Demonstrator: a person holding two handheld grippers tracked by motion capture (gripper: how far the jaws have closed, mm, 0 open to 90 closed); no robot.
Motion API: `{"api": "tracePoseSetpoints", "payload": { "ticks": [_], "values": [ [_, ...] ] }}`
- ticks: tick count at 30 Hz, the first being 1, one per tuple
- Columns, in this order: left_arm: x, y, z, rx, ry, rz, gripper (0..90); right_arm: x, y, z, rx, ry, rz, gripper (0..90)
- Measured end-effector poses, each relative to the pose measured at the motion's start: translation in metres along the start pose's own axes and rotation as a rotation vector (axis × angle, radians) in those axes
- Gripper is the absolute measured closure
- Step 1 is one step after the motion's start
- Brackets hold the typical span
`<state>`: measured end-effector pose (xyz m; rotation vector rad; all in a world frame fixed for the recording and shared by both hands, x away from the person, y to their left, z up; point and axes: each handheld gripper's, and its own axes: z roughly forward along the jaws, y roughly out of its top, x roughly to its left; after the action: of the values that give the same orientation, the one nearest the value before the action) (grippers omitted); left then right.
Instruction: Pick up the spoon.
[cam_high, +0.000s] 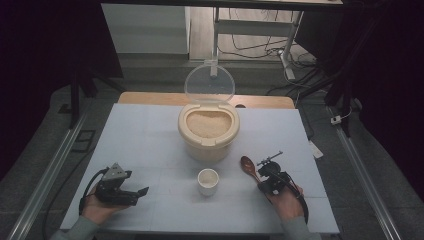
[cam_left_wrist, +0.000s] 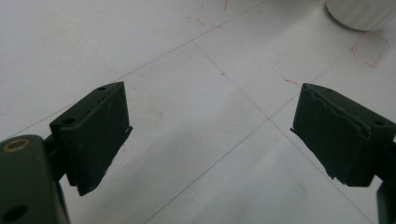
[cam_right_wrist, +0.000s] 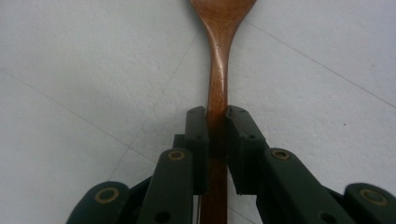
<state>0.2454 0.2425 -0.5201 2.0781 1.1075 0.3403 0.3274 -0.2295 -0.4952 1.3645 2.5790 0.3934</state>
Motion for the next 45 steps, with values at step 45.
{"api": "tracePoseSetpoints", "payload": {
  "ticks": [45],
  "values": [
    [0.004, -0.002, 0.002, 0.019, 0.005, -0.007, 10.6, -0.007, -0.014, -0.072, -0.315, 0.23, -0.184, 79.7]
  ]
}}
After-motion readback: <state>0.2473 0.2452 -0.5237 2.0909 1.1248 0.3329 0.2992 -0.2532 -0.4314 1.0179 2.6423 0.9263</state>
